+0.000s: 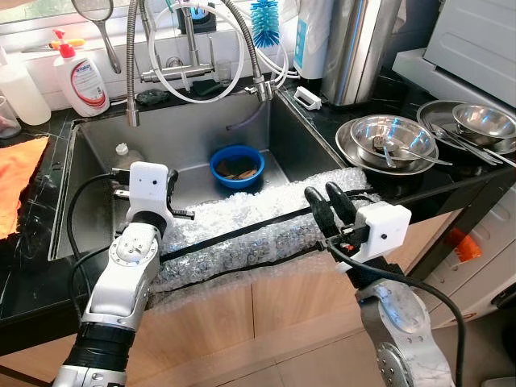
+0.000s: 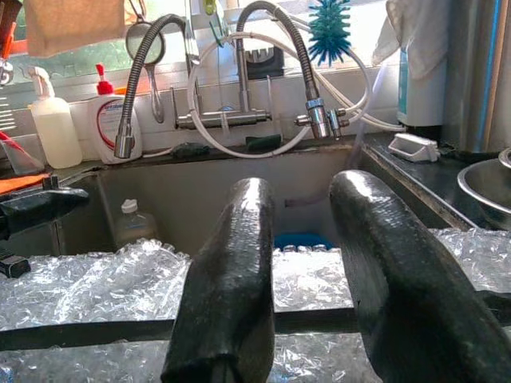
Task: Kitchen organization
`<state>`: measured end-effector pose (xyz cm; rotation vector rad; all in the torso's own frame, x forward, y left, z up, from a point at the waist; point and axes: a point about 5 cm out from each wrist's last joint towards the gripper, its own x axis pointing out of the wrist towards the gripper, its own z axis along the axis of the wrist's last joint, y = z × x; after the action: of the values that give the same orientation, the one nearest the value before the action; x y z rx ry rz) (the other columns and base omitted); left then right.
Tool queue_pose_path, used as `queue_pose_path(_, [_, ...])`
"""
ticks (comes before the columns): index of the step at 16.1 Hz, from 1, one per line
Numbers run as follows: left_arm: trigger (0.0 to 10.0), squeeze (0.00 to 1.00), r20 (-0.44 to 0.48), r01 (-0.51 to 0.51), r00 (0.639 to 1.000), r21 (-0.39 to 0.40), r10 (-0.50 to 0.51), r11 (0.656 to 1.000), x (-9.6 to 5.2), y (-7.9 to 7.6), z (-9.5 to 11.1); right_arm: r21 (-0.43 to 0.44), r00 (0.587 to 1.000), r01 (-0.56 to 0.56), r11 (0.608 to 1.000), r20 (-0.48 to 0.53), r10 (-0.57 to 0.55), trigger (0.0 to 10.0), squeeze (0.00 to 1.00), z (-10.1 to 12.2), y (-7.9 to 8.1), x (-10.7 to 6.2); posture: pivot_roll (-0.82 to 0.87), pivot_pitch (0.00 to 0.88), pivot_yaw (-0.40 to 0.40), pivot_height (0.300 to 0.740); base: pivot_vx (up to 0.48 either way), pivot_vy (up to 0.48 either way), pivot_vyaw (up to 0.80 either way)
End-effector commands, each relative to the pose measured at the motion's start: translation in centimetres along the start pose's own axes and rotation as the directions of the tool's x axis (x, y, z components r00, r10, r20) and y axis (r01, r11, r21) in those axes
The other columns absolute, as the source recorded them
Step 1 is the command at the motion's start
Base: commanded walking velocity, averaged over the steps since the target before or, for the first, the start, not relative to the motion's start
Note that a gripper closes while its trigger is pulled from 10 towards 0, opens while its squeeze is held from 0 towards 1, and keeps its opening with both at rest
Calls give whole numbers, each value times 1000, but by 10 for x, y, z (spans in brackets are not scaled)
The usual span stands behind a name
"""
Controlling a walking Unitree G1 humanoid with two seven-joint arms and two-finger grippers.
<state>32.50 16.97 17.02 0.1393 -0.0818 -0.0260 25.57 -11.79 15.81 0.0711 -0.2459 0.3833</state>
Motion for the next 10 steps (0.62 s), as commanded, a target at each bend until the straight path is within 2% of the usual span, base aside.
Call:
queue_pose_path(1, [10000, 616, -5, -8, 1000, 5, 8, 1000, 0, 2, 0, -6, 1000, 0, 1000, 8, 0, 10000, 0, 1, 0, 2, -105, 36, 56, 740, 0, 0, 0])
queue_pose_path(4, [10000, 588, -4, -7, 1000, 2, 7, 1000, 0, 1, 1, -8, 1000, -1, 1000, 5, 1, 10000, 0, 0, 1, 2, -103, 39, 56, 740, 0, 0, 0])
queue_pose_path(6, [10000, 604, 0, -4, 1000, 1, 4, 1000, 0, 0, 1, -9, 1000, -4, 1000, 6, 4, 10000, 0, 0, 1, 3, -102, 40, 56, 740, 0, 0, 0])
queue_pose_path(8, [10000, 529, 9, -6, 1000, 0, 6, 1000, 0, 0, 3, -10, 1000, -4, 1000, 10, 4, 10000, 0, 0, 1, 4, -102, 38, 55, 740, 0, 0, 0])
queue_pose_path(10, [10000, 118, 26, -10, 1000, -3, 10, 1000, 0, 0, 5, -10, 1000, -5, 1000, 10, 6, 10000, 0, 0, 1, 5, -101, 34, 54, 740, 0, 0, 0])
